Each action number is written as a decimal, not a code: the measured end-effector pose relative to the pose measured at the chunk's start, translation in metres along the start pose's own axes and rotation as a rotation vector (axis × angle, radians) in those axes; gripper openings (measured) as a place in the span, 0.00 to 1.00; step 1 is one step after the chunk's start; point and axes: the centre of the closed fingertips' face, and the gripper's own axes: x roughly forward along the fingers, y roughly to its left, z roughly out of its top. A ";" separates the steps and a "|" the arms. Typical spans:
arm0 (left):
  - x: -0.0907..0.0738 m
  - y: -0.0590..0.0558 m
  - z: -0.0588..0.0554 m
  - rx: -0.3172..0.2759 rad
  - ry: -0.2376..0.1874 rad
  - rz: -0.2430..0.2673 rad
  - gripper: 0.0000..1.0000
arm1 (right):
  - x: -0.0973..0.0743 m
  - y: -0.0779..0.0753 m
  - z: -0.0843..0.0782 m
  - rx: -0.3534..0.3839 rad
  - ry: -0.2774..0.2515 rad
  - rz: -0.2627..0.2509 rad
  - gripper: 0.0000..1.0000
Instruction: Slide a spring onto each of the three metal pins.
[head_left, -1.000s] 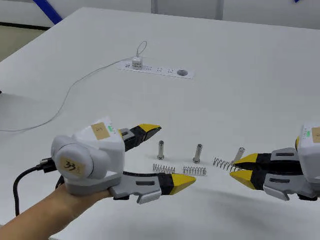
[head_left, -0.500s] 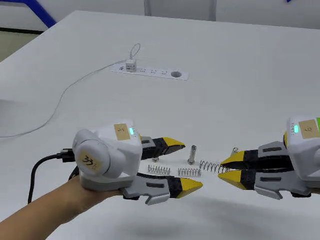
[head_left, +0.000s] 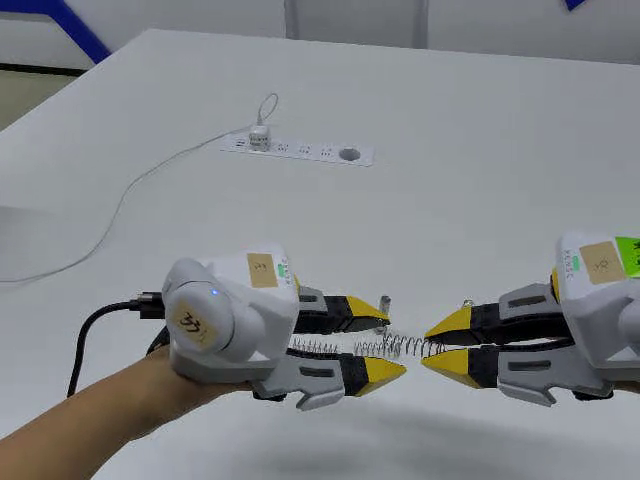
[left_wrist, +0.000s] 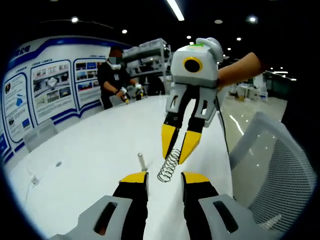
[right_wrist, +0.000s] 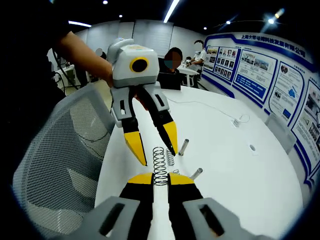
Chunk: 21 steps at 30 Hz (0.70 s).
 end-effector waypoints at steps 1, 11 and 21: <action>0.000 -0.002 0.001 0.007 0.001 -0.006 0.25 | 0.001 0.002 0.001 -0.004 0.002 0.003 0.10; -0.001 -0.010 -0.003 0.066 0.046 -0.050 0.13 | 0.003 0.009 0.004 -0.026 0.010 0.022 0.10; -0.003 -0.013 0.000 0.167 0.054 -0.068 0.09 | -0.002 0.008 0.007 -0.045 -0.017 0.035 0.11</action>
